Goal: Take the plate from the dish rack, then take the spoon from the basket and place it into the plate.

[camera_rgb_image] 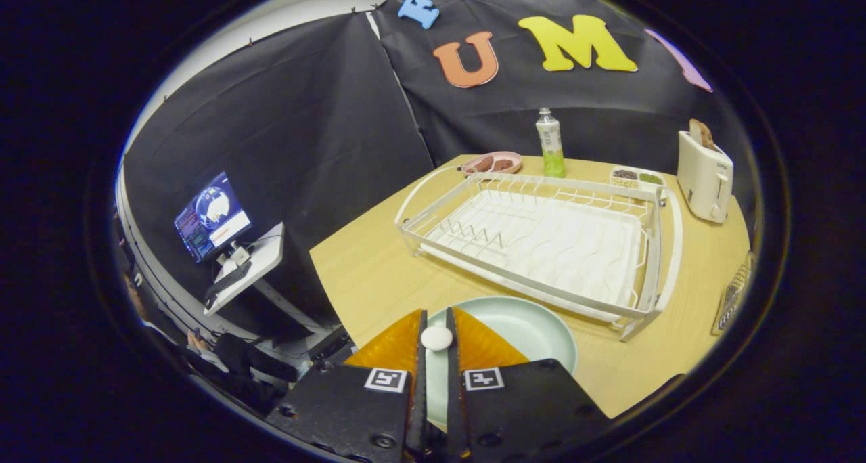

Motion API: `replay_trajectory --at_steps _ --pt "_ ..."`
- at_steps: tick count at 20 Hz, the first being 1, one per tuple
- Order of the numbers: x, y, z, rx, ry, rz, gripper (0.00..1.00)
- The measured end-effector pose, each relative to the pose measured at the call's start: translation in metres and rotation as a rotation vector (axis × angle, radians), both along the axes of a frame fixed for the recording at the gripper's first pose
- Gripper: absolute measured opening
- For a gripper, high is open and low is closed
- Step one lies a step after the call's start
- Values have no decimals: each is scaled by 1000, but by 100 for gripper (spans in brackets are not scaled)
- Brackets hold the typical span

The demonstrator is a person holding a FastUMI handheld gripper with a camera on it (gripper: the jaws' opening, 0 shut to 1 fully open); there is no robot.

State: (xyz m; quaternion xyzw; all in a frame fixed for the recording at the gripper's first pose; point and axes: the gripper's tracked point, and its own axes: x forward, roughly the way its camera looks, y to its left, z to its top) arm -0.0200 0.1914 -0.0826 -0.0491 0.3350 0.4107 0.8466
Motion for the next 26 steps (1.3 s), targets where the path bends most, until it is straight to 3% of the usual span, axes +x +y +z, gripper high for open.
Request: replay_trajectory --at_steps 4,6,7,10,15,21,26 --pt "7 -1 2 22 17 -22 19" --pt "11 -5 6 23 -4 -45 33" --pt "14 -6 9 25 -18 -51 44" --pt "20 -12 17 45 -48 -88 58" --pt "35 -35 43 73 -184 -250 100" --pt "28 -71 75 110 -406 -496 100" --pt "6 -84 76 117 -522 -616 100"
